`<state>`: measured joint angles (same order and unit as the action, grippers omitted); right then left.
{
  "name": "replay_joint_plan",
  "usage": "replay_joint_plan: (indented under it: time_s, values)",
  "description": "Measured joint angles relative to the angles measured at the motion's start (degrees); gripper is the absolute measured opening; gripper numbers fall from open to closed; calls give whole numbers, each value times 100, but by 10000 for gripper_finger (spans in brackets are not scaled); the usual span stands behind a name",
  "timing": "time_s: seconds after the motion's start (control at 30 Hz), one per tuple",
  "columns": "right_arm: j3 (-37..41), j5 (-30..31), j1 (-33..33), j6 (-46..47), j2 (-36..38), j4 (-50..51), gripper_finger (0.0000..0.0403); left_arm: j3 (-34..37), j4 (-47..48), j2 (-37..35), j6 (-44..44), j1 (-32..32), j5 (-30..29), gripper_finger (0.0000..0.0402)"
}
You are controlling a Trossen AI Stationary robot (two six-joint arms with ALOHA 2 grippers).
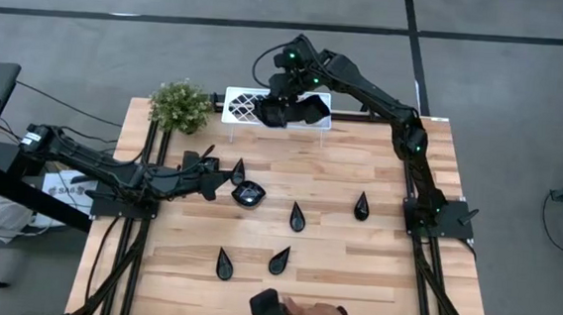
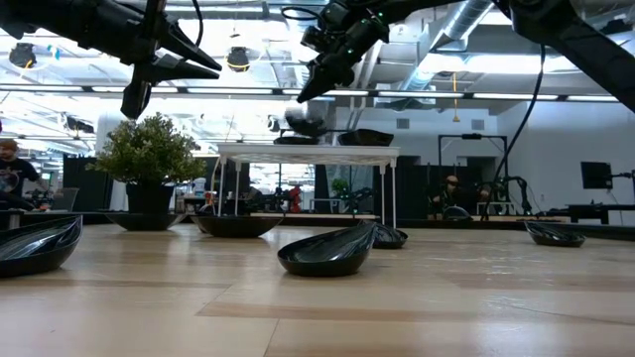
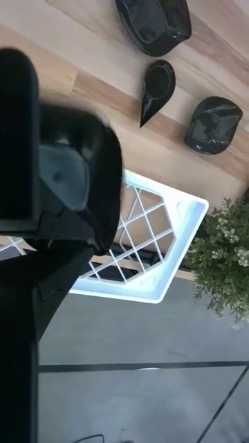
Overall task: Pick & Place Mini shaped plates
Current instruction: Stack the bottom leaf shaped plate on the top of the leaf shaped plates on the shelf, then stack the right leaf shaped plate on the top of the leaf shaped plates on the shelf
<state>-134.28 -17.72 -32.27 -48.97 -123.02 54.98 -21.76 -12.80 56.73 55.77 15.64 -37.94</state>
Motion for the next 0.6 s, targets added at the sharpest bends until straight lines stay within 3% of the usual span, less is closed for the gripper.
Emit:
replay_joint_plan:
  time_s: [0.33, 0.6]
  values:
    - [0, 452, 0, 69, 4, -129, 55, 0, -11, 0, -2, 0, 1, 44]
    - [0, 386, 78, 1316, 35, -671, 41, 0, -9, 0, -4, 13, 70, 44]
